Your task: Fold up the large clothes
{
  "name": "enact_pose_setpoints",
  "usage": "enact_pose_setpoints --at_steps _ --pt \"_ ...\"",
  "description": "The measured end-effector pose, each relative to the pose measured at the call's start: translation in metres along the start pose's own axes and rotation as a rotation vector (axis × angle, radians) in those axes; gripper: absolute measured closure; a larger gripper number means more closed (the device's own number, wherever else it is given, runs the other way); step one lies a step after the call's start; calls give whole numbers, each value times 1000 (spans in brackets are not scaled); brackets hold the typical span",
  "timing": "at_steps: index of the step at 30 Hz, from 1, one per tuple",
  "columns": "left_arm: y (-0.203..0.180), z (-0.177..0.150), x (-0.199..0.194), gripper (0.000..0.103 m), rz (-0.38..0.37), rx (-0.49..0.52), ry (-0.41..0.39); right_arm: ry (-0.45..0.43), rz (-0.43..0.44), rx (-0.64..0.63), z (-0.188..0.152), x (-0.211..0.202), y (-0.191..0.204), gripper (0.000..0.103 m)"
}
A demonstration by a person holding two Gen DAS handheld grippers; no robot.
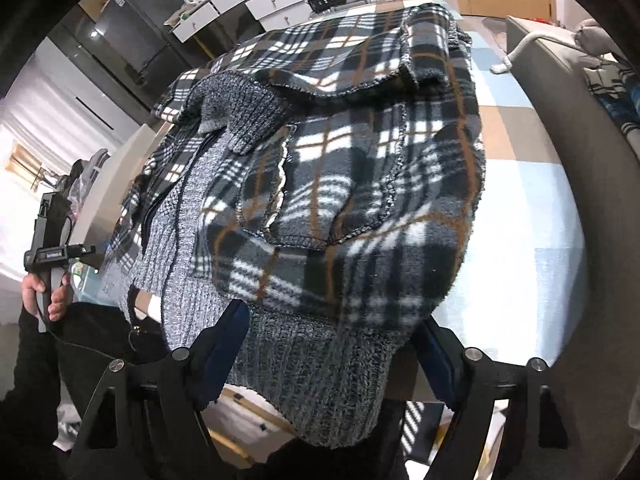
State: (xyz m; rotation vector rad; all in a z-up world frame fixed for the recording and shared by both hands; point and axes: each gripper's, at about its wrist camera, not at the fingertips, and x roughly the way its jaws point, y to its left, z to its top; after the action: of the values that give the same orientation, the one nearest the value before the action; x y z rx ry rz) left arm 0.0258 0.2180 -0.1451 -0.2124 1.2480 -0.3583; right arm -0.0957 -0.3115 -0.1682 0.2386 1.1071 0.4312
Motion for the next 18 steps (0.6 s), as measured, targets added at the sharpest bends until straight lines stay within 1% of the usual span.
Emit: enact_pose_setpoints --at_steps 2,3,4,5,6,7,8,9,10,12,15,17,18 --pt "-1 1 1 43 -23 1 14 -3 27 7 0 0 -2 22" --pt "0 2 2 58 -44 -7 25 -4 42 12 -1 -1 -4 21" --pt "1 2 4 66 -78 -20 44 -5 79 28 -1 -1 -7 21" --pt "2 2 5 67 -108 -34 57 -8 119 50 -1 -1 -12 19" --pt "3 3 6 73 -119 -39 59 -9 149 68 -2 -1 -15 19" --pt "4 3 6 83 -130 -45 55 -8 200 95 -2 -1 -20 19" --pt "5 3 6 87 -146 -54 55 -5 246 118 -3 -1 -25 19" --pt "7 3 5 90 -190 -74 51 -3 271 129 -4 0 -27 19" --pt "10 2 2 90 -237 -97 44 2 305 144 -4 1 -30 19" --pt "16 1 -1 90 -303 -131 33 9 353 166 -6 2 -33 19" --pt "21 -1 0 90 -364 -168 26 15 419 205 -9 4 -39 19" --pt "23 -1 3 90 -389 -187 35 10 476 233 -13 8 -41 19" --pt "22 -1 5 90 -403 -194 37 12 491 239 -14 8 -41 19"
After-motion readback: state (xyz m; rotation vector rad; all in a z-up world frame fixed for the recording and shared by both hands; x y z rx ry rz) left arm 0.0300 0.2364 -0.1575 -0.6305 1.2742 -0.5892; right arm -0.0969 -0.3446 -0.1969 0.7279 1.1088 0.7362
